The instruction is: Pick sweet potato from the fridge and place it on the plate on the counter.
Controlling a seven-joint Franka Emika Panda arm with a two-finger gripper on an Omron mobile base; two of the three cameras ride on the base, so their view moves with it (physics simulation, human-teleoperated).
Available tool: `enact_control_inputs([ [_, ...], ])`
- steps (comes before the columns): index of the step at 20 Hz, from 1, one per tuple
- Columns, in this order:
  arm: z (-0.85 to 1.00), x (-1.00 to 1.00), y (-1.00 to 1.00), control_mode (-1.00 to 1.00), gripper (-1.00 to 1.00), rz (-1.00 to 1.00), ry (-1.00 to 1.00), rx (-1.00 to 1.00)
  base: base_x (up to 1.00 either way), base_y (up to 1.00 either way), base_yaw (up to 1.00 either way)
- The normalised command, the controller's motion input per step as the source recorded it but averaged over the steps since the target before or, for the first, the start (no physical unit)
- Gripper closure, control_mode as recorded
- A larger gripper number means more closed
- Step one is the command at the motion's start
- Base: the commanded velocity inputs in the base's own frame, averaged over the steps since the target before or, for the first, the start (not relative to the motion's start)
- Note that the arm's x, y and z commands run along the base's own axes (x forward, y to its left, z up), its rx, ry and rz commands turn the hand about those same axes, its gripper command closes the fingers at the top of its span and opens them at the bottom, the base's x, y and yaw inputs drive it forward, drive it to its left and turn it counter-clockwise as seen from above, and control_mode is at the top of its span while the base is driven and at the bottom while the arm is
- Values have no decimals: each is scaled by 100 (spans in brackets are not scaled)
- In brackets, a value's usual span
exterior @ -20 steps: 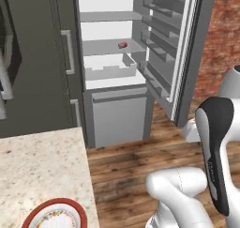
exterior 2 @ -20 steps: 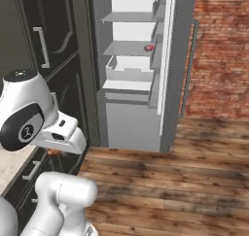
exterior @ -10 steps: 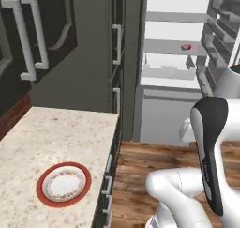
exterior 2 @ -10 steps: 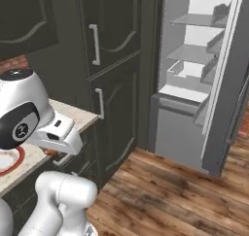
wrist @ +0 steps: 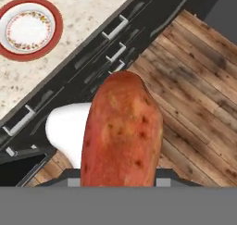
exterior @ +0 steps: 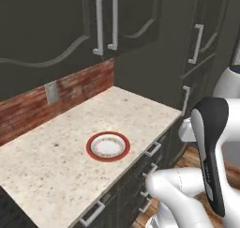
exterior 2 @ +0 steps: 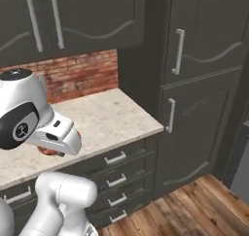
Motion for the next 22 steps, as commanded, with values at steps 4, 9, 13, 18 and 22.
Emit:
enact_control_inputs([
  [4,0,0,0,100,100,0,0,0,0,0,84],
  [9,0,0,0,100,100,0,0,0,3,-4,83],
  [13,0,0,0,100,100,0,0,0,4,-30,62],
  [18,0,0,0,100,100,0,0,0,2,-33,26],
  [22,0,0,0,100,100,0,0,0,14,-42,12],
])
